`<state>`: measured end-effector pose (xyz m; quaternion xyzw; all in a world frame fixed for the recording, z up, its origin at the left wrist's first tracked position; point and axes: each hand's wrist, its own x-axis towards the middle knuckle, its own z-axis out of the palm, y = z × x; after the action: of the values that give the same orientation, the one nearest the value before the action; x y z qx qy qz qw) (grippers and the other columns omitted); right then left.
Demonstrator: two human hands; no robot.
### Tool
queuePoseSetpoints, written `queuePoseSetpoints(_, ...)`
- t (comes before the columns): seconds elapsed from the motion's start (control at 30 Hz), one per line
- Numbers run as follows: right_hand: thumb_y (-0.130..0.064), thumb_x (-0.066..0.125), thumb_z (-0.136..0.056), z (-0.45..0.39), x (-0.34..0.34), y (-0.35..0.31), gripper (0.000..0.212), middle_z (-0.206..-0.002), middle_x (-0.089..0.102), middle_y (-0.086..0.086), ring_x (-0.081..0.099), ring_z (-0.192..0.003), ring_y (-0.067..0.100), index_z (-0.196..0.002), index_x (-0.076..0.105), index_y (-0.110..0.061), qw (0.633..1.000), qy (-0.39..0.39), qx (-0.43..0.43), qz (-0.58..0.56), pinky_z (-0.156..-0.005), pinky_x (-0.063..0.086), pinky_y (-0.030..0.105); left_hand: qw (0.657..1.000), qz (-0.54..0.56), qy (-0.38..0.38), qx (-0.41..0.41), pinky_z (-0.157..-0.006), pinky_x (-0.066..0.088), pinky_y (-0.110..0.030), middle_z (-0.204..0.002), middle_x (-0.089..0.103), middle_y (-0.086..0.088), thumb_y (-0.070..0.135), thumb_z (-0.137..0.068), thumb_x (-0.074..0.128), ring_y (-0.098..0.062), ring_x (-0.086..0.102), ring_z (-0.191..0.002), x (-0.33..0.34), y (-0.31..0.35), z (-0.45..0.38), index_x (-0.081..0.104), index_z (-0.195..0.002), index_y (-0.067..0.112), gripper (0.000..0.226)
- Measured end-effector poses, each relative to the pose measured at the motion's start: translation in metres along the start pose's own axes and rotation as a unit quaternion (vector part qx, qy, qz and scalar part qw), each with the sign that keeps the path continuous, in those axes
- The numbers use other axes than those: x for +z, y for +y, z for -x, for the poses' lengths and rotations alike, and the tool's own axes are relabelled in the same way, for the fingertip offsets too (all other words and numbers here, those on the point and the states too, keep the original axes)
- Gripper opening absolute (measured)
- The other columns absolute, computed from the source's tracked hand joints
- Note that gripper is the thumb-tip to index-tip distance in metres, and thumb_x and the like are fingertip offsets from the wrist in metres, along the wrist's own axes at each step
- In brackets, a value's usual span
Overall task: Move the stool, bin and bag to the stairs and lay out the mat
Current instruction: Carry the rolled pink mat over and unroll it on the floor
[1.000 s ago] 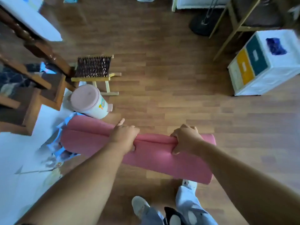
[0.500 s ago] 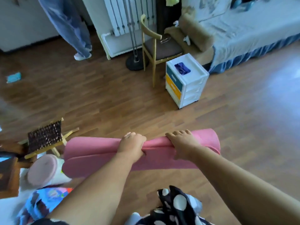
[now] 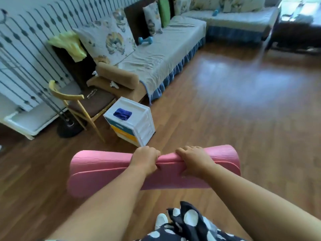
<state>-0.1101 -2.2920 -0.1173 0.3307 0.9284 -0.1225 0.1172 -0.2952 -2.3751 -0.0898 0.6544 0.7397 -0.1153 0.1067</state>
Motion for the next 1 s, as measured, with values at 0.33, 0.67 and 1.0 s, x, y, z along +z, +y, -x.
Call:
queuePoseSetpoints(0.33,-0.044,0.068,-0.067,-0.006,-0.021,0.088,0.045,-0.105,0.065,0.0,0.062,-0.099,0.028,-0.106,0.055,-0.024,0.975,0.058,0.209,-0.057,-0.078,0.047,0.037,0.984,-0.037,0.056,0.163,-0.08,0.04,-0.03,-0.108,0.065,0.007,0.04,-0.072,0.073,-0.021,0.057,-0.101,-0.041,0.046,-0.142,0.066,-0.104,0.028,0.035)
queuePoseSetpoints(0.67,-0.043,0.065,-0.072,-0.003,-0.021,0.241,0.04,-0.106,0.066,-0.001,0.061,-0.102,0.027,-0.107,0.056,-0.026,0.953,0.061,0.281,-0.096,-0.08,0.047,0.036,0.966,-0.078,0.05,0.241,-0.078,0.038,-0.03,-0.106,0.066,0.006,0.035,-0.075,0.069,-0.022,0.058,-0.097,-0.069,0.165,-0.271,0.067,-0.099,0.025,0.027)
queuePoseSetpoints(1.0,-0.041,0.064,-0.065,-0.024,-0.097,0.406,0.034,-0.096,0.069,-0.002,0.063,-0.092,0.027,-0.096,0.059,-0.026,0.953,0.112,0.275,-0.061,-0.069,0.041,0.035,0.972,-0.057,0.101,0.205,-0.076,0.036,-0.03,-0.1,0.065,0.006,0.033,-0.071,0.063,-0.023,0.057,-0.093,-0.146,0.259,-0.39,0.067,-0.098,0.025,0.028)
